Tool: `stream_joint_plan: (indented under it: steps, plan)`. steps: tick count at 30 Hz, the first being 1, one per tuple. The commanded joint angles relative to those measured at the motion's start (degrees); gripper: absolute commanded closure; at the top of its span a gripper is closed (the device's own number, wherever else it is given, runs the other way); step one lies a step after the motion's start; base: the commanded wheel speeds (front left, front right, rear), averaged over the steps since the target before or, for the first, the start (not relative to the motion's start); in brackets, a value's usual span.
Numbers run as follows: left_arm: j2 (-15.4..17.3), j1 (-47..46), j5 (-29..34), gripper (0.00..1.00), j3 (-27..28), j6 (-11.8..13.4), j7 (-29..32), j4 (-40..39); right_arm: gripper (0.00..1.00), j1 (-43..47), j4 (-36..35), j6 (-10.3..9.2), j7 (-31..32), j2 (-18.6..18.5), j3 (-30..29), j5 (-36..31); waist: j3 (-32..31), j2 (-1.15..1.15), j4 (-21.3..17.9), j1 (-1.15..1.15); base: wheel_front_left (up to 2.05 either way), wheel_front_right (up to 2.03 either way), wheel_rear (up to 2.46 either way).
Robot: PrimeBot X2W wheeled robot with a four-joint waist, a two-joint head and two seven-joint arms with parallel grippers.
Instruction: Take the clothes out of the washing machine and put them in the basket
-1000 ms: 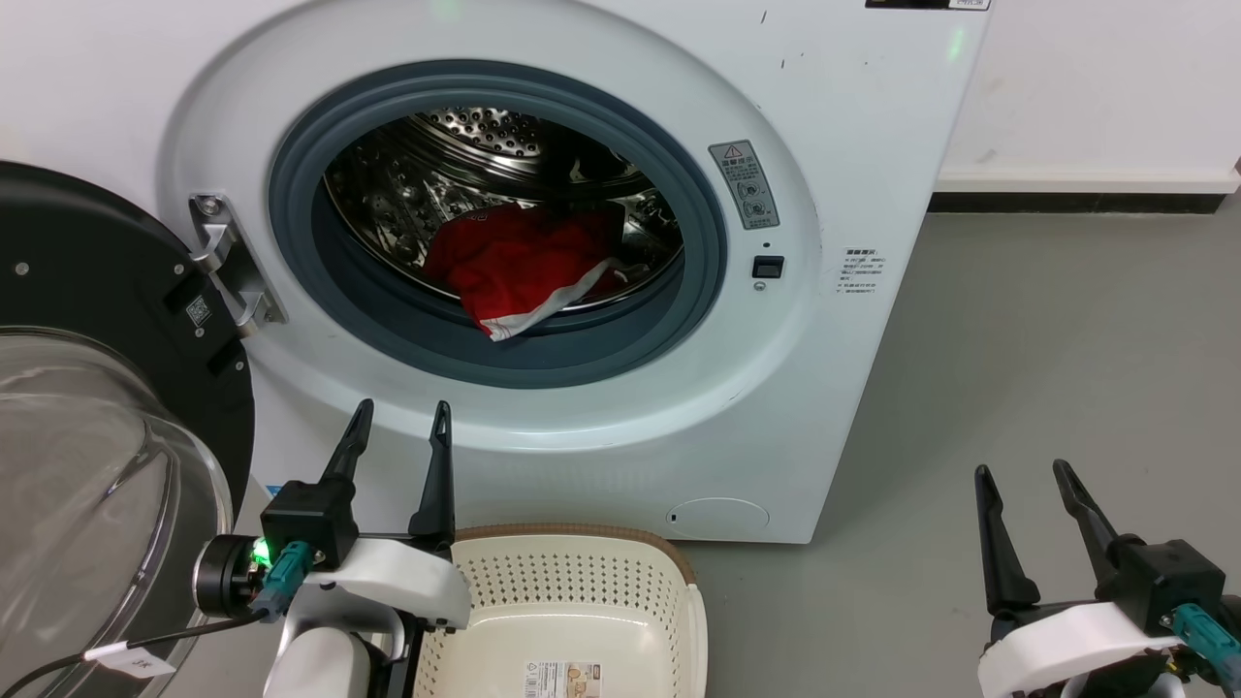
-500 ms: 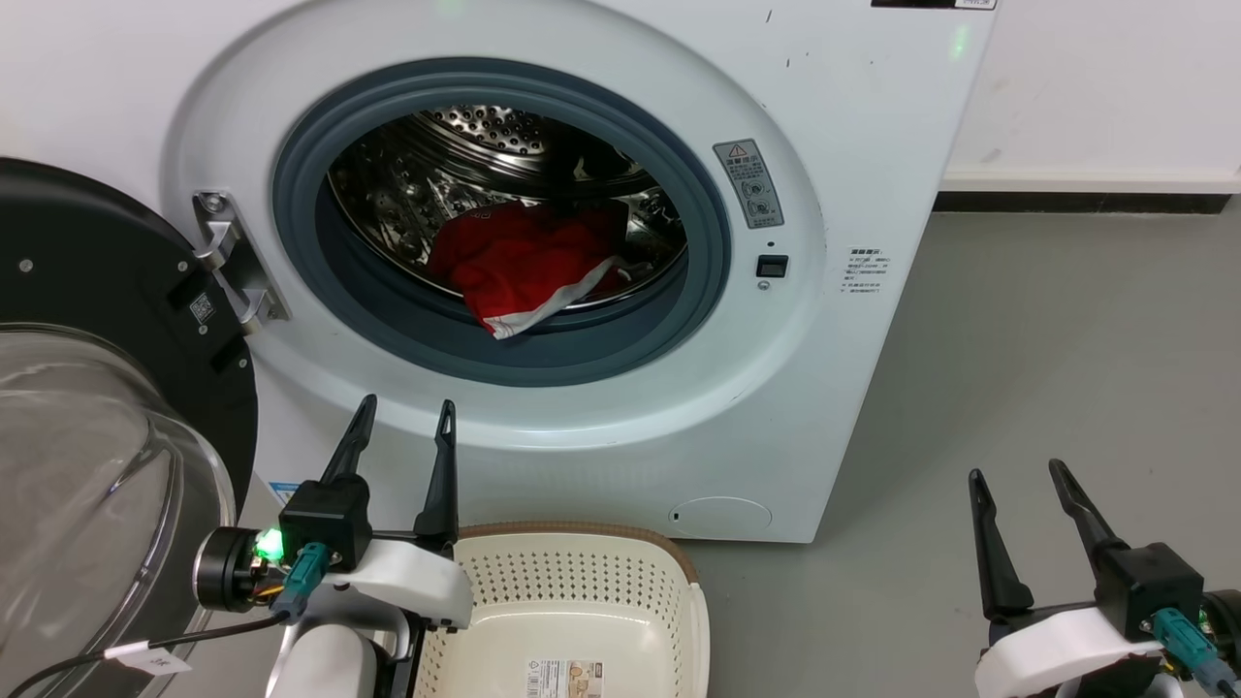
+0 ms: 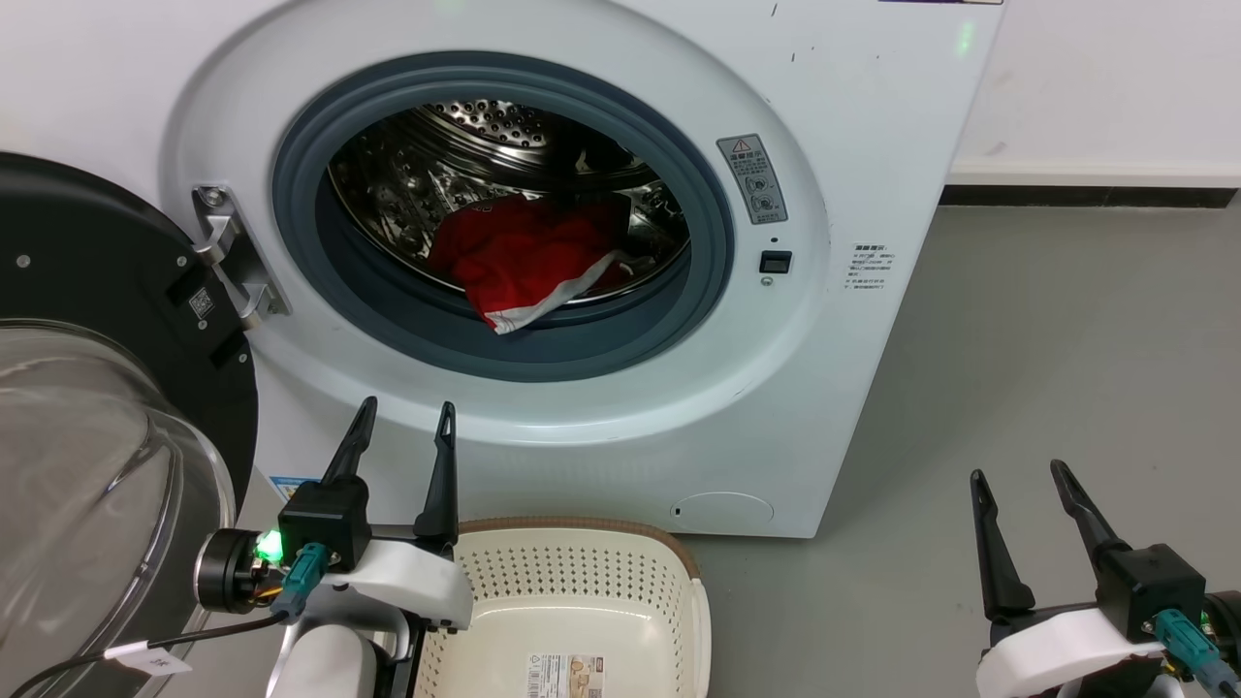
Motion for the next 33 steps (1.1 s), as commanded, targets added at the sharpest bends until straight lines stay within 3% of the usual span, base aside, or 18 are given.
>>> stream_joint_plan:
  steps: [1,10,17,27,33]
  plan:
    - [0.0,-0.5,0.3,0.0,0.2,0.0,-0.2,-0.1,0.0,0.5,0.1,-0.02,-0.2,0.0,0.0,0.3,0.1,0.0,0.0,0.0,0.0,0.0,0.0]
    - [-0.2,-5.0,0.5,0.0,0.3,0.7,-0.2,1.2,0.0,-2.3,-0.8,-0.02,-0.4,0.0,1.0,0.6,4.2,0.0,-1.1,0.0,0.0,0.0,0.0]
    - [1.1,-14.0,1.0,0.0,1.4,1.6,-0.1,6.4,0.0,-5.4,-0.5,-0.03,-0.9,0.0,3.1,1.4,10.0,0.0,-5.2,0.0,0.0,0.0,0.0]
    - [6.8,-29.2,1.3,0.0,3.6,2.0,-0.1,20.3,0.0,-10.5,0.2,-0.03,-3.5,0.0,7.5,5.2,19.6,0.0,-12.3,0.0,0.0,0.0,0.0]
    - [11.2,-38.5,2.1,0.0,3.4,1.1,3.1,29.2,0.0,-14.0,1.5,-0.03,-4.3,0.0,10.3,7.7,25.2,0.0,-15.7,0.0,0.0,0.0,0.0]
